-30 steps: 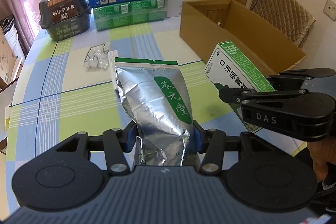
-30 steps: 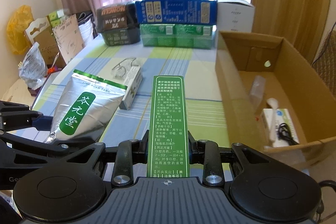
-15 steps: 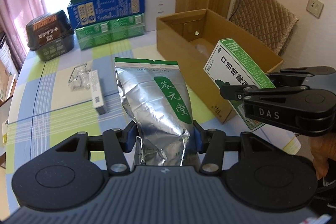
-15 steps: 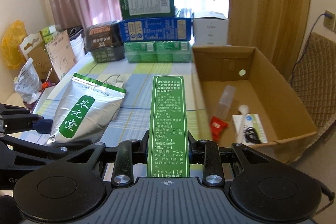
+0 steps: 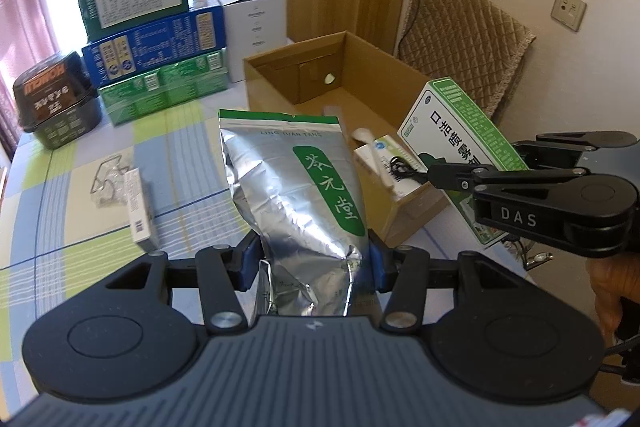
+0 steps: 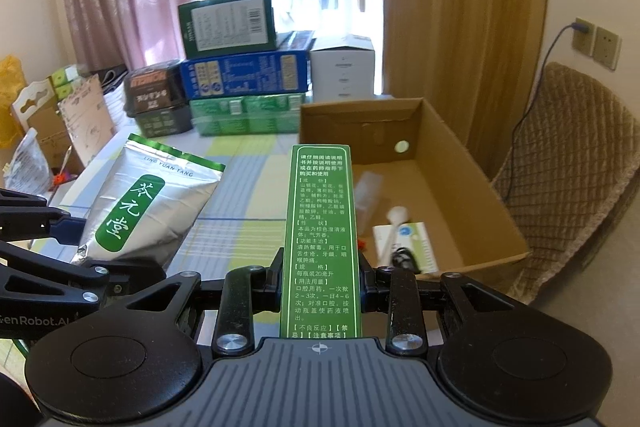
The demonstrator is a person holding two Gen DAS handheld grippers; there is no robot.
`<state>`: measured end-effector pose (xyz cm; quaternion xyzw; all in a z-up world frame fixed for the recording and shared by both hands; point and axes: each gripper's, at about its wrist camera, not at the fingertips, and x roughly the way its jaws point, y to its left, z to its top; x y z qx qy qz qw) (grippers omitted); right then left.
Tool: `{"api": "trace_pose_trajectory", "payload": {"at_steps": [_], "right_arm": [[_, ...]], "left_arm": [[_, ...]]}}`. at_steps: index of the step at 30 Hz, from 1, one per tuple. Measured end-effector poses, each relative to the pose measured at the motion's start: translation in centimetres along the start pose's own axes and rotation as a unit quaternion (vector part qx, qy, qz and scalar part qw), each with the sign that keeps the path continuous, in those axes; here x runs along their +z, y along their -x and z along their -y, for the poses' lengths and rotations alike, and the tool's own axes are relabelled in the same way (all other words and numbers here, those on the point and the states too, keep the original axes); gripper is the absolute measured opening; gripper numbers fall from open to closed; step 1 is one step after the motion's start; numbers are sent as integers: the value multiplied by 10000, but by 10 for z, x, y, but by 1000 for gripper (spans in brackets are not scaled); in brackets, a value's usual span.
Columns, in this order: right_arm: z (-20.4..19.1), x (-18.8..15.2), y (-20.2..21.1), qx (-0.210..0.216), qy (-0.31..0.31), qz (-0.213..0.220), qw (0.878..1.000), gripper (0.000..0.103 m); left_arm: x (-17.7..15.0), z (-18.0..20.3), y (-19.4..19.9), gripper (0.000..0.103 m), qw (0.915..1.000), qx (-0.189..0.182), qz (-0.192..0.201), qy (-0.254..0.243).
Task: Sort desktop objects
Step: 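Lift the foil bag and green box and carry them over the cardboard box, then open the left tool to drop the foil bag while the right tool drops the green box into the box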
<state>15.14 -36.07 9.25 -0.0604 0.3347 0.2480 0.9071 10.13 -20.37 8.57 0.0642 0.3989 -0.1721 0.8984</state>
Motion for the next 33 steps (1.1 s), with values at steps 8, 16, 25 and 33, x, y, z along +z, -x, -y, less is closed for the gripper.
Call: {"api": "trace_pose_trajectory", "payload": {"at_steps": [8, 16, 25, 33], "right_arm": [[46, 19, -3, -202, 21, 73, 9998, 28], [86, 39, -27, -284, 82, -46, 9996, 28], [114, 59, -61, -227, -12, -156, 9996, 28], [127, 63, -76, -304, -95, -229, 9992, 28]], "left_arm": [[33, 26, -22, 47, 9998, -221, 11, -14], [77, 44, -56, 47, 9991, -407, 63, 39], [112, 42, -103, 47, 9981, -481, 38, 378], [126, 37, -137, 48, 9964, -568, 134, 616]]}}
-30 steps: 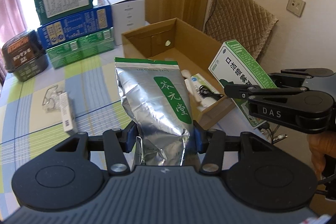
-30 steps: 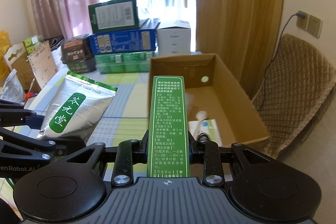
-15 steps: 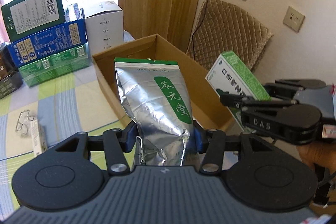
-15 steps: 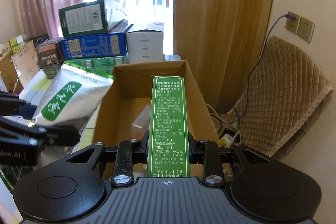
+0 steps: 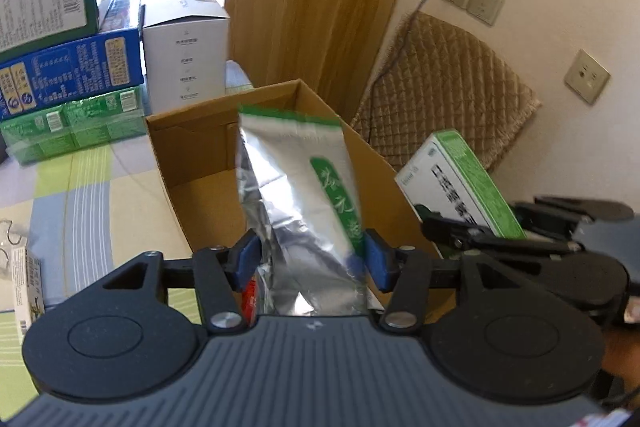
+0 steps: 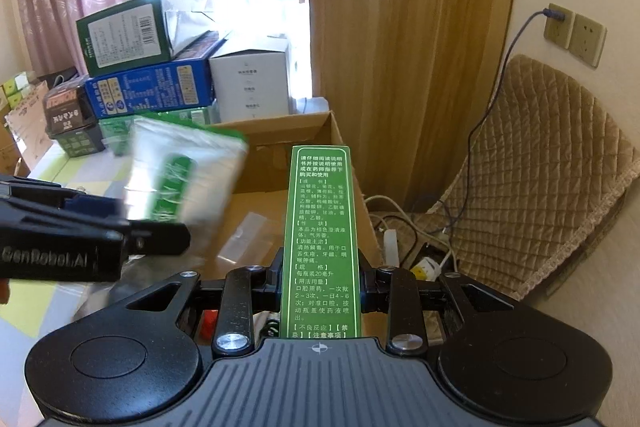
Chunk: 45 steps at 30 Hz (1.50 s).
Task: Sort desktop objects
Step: 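Open the left tool to drop the foil bag while the right tool drops the green box into the box, then move both tools back over the table toward the white box and plastic tray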
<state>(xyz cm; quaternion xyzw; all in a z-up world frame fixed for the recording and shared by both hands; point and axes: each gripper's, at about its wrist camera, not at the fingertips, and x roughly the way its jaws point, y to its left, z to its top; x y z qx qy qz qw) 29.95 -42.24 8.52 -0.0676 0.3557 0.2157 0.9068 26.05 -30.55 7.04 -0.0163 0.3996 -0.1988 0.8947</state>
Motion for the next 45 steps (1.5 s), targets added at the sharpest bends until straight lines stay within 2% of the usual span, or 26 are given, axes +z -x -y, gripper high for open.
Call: {"api": "trace_pose_trajectory", "payload": {"at_steps": [10, 17, 18, 22, 34, 45], "right_arm": [[-10, -4, -10, 178, -16, -72, 9998, 28], [-15, 10, -20, 374, -43, 225, 9990, 28], [-14, 13, -21, 365, -68, 229, 9990, 30], [-13, 12, -15, 372, -114, 309, 9988, 49], [-32, -19, -8, 502, -141, 58, 9986, 59], [-95, -13, 6, 916, 213, 199, 9954, 73]], "left_arm": [[-14, -17, 20, 47, 9997, 212, 107, -25], [-27, -28, 33, 50, 9992, 383, 108, -24], [-29, -30, 35, 51, 9991, 396, 115, -19], [-37, -38, 44, 52, 9987, 484, 139, -22], [-74, -75, 57, 58, 9967, 785, -48, 198], [-104, -134, 84, 68, 9909, 1267, -106, 442]]}}
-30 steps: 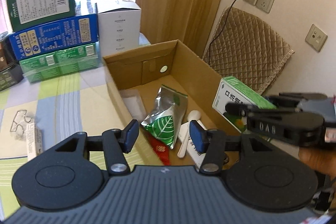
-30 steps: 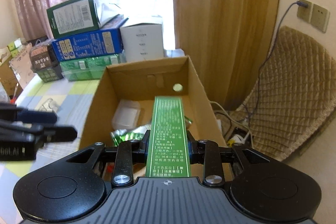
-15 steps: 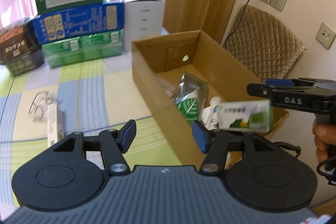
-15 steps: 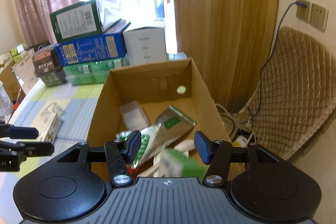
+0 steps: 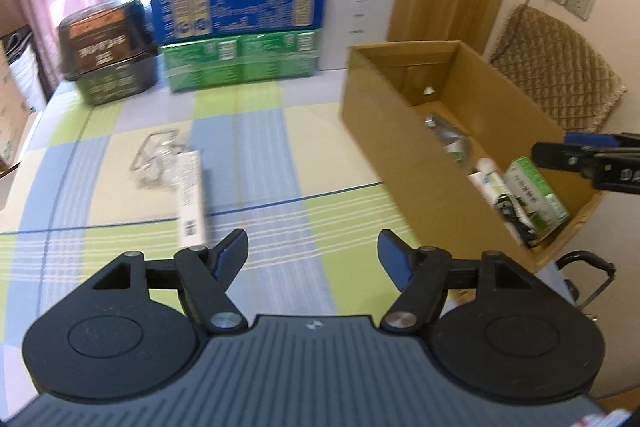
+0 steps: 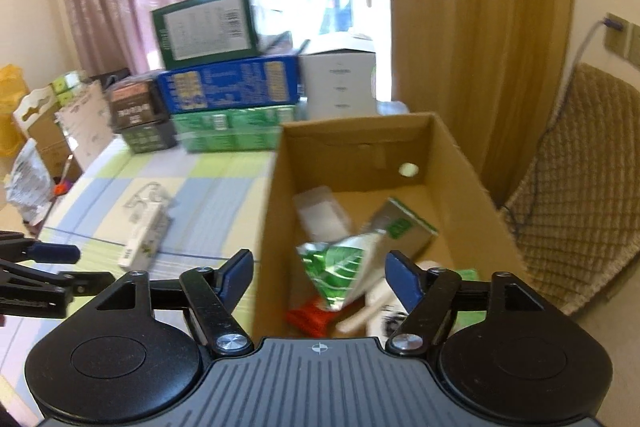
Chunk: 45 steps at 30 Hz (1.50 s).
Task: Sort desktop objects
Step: 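Move both tools back over the table toward the white box and plastic tray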
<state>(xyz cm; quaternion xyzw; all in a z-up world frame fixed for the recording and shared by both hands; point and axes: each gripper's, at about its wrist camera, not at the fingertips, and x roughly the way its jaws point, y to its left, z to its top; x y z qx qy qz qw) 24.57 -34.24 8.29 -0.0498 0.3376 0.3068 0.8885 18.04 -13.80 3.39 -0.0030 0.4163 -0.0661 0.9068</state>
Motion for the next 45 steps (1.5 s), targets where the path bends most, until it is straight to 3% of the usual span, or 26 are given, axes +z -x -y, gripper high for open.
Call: {"api": "trace_pose_trajectory", "payload": {"at_steps": [9, 16, 21, 29, 35, 38, 45], "right_arm": [[-80, 5, -15, 529, 458, -23, 9975, 80], [-129, -2, -62, 768, 868, -628, 9913, 83], [-146, -10, -101, 910, 806, -1047, 9870, 83], [-171, 5, -166, 1083, 784, -1426, 9807, 83], [-192, 16, -216, 1190, 893, -1637, 9752, 83], [-198, 18, -238, 1185, 912, -1763, 9729, 79], [-203, 20, -278, 1231, 933, -2049, 9665, 55]], "left_arm": [[-19, -63, 8, 75, 9986, 475, -101, 184], [-35, -111, -1, 75, 9966, 730, -331, 164], [-33, -136, -16, 75, 9955, 799, -493, -98], [-11, -167, -56, 75, 9909, 487, -795, -970], [15, -190, -84, 75, 9895, 344, -797, -1154], [22, -198, -96, 75, 9886, 308, -802, -1238], [32, -210, -120, 75, 9860, 329, -879, -1381]]}}
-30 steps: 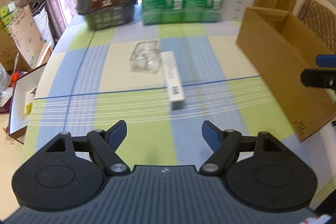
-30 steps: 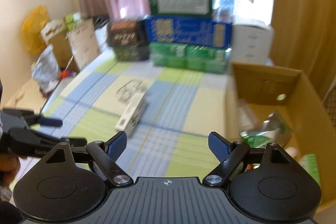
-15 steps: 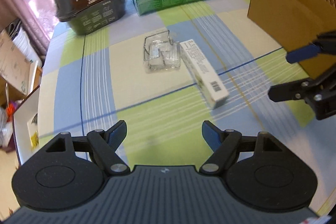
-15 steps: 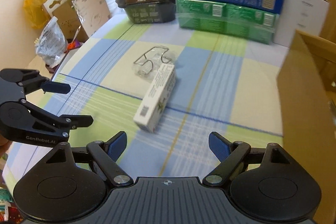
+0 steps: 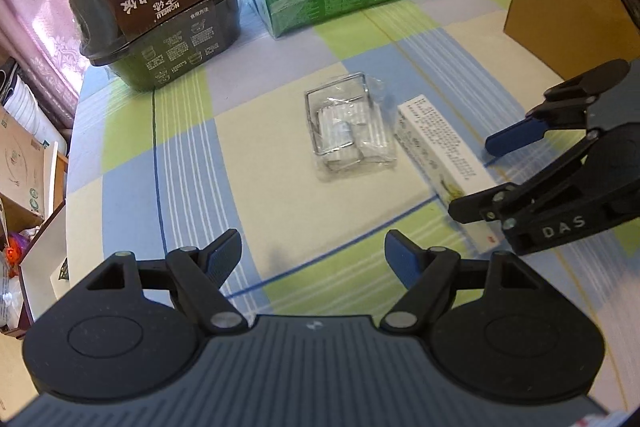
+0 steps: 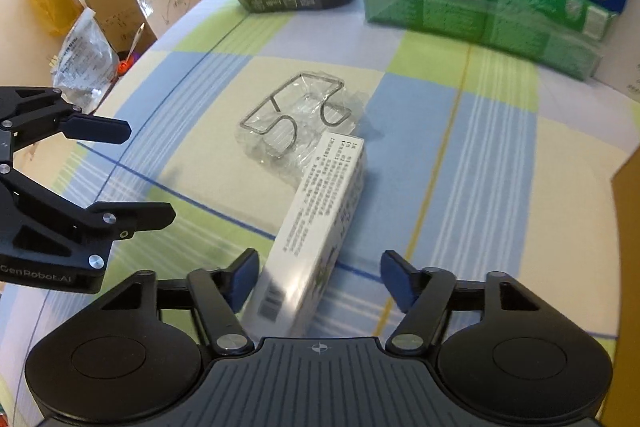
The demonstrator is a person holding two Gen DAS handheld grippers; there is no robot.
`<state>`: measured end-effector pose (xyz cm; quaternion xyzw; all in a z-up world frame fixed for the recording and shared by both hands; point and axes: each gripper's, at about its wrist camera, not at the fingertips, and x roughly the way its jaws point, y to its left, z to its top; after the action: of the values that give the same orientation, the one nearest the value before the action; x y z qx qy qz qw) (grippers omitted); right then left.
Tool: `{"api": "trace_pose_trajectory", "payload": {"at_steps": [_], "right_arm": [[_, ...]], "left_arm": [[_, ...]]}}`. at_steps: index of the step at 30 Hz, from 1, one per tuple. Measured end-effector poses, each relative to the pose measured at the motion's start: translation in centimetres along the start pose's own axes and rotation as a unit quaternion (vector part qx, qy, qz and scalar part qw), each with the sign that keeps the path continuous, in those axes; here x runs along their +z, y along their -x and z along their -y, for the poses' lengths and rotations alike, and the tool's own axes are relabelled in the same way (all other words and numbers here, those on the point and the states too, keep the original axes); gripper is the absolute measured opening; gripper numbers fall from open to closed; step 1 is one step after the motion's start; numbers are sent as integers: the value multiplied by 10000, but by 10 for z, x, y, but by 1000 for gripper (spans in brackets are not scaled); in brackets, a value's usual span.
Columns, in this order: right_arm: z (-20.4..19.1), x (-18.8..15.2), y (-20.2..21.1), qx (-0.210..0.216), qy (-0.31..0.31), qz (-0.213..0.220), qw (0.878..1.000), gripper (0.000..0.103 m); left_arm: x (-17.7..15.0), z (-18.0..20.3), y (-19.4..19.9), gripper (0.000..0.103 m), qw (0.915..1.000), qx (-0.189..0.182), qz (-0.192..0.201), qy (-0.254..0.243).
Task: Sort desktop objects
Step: 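Grasp the clear plastic tray with the left tool while the right tool grasps the white medicine box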
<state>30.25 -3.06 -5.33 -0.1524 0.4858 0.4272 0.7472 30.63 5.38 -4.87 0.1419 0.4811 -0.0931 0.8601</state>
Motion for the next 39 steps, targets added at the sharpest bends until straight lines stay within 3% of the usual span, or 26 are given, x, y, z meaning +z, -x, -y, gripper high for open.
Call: {"api": "trace_pose_trajectory", "payload": {"at_steps": [3, 7, 12, 21, 24, 27, 30, 31, 34, 39], "right_arm": [[-1, 1, -4, 8, 160, -113, 9998, 36], [3, -4, 7, -144, 380, -156, 9991, 23], [19, -12, 28, -415, 612, -210, 9970, 23], [47, -22, 51, -475, 490, -321, 9972, 23], [49, -26, 53, -453, 465, -316, 9974, 23], [49, -28, 53, -427, 478, -288, 9975, 23], [46, -32, 53, -433, 507, -259, 9974, 23], [45, -33, 53, -424, 506, -255, 9975, 23], [43, -37, 54, -402, 523, -271, 9975, 23], [41, -47, 60, -334, 728, -337, 9962, 23]], "left_arm": [[5, 0, -8, 75, 10000, 4, 2, -21], [12, 4, -18, 75, 10000, -18, 22, -64], [26, 8, -31, 75, 9999, -40, 99, -121], [47, 9, -55, 73, 9995, -177, 258, 75], [52, 12, -61, 64, 9993, -195, 297, 116], [55, 13, -67, 45, 9992, -228, 261, 186], [53, 16, -69, 36, 9994, -150, 239, 180], [52, 15, -68, 29, 9993, -165, 247, 231], [46, 15, -63, 26, 9990, -222, 215, 313], [32, 37, -50, 26, 9995, -232, 101, -174]]}}
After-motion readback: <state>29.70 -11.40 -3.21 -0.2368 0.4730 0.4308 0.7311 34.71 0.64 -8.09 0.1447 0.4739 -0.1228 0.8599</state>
